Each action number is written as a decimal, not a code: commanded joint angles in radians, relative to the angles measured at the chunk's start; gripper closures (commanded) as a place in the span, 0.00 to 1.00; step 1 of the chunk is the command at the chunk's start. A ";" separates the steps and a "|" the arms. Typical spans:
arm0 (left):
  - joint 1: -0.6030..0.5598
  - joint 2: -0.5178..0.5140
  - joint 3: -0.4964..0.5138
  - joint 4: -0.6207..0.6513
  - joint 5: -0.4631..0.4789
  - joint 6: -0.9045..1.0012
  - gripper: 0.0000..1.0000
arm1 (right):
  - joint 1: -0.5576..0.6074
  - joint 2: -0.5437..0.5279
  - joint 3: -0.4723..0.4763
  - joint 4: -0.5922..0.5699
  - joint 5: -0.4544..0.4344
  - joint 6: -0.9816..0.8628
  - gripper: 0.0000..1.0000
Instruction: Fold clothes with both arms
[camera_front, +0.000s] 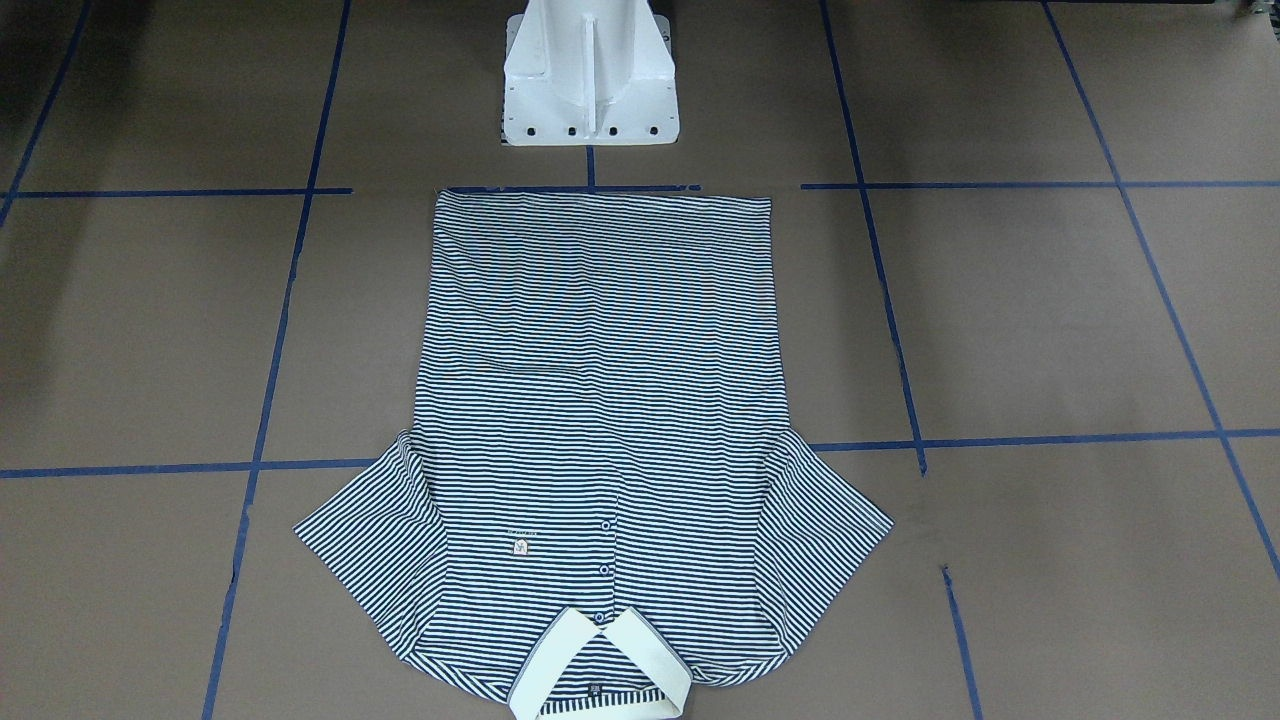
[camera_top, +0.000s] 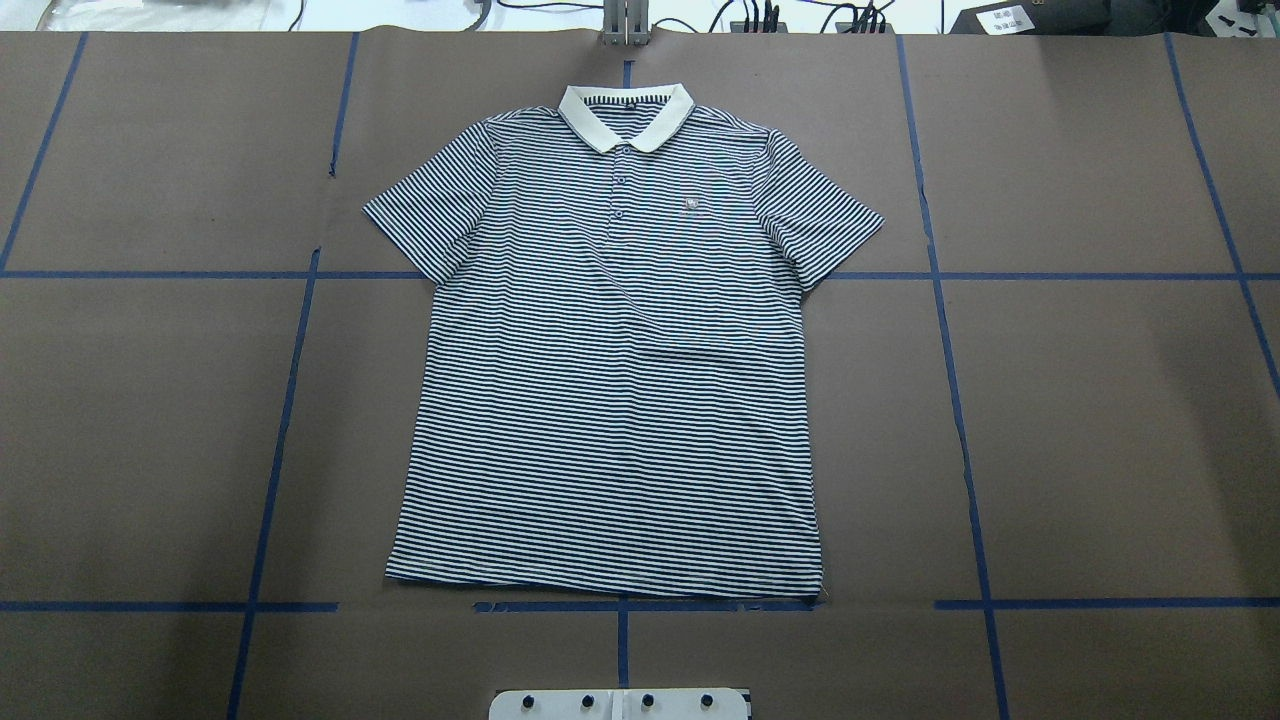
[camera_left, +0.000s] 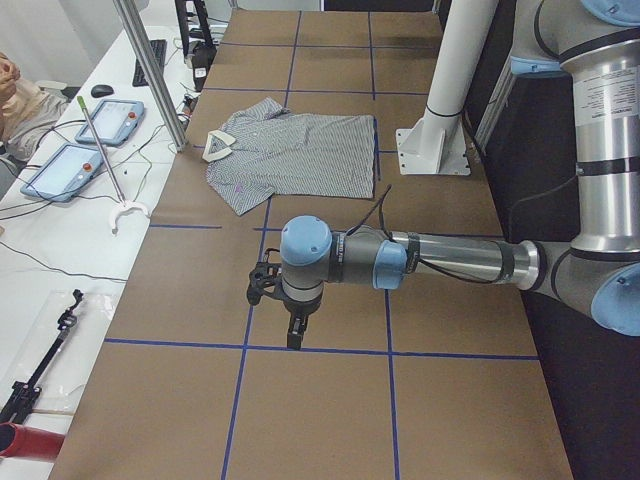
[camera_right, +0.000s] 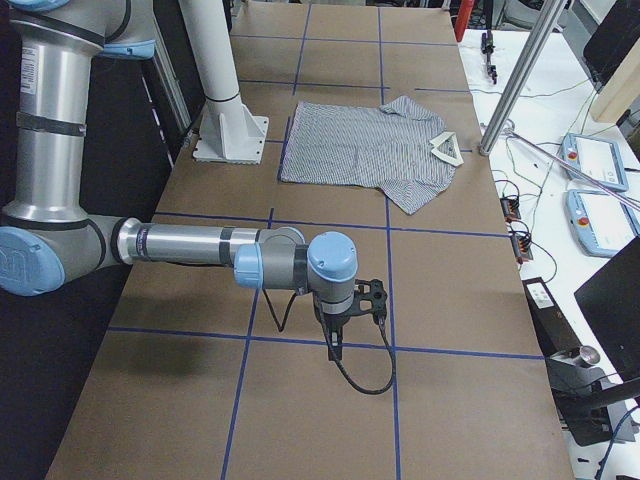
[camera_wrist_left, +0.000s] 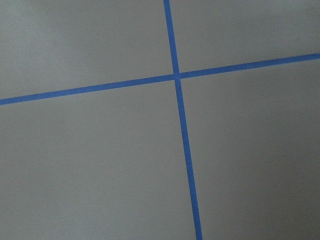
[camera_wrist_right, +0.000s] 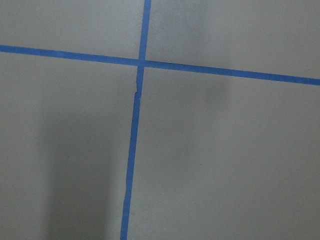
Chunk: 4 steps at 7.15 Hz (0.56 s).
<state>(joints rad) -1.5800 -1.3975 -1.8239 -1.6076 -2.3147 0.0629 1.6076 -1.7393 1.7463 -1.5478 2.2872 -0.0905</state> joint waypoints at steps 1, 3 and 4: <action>0.000 0.000 -0.008 -0.002 0.000 0.000 0.00 | 0.000 0.000 0.001 0.000 0.000 -0.003 0.00; 0.002 -0.001 -0.015 -0.003 -0.002 0.000 0.00 | -0.005 0.004 0.004 0.079 0.005 -0.002 0.00; 0.005 -0.003 -0.012 -0.003 0.004 0.003 0.00 | -0.008 0.004 -0.007 0.168 0.003 -0.002 0.00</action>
<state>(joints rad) -1.5780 -1.3989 -1.8363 -1.6101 -2.3147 0.0643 1.6035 -1.7361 1.7471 -1.4725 2.2905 -0.0922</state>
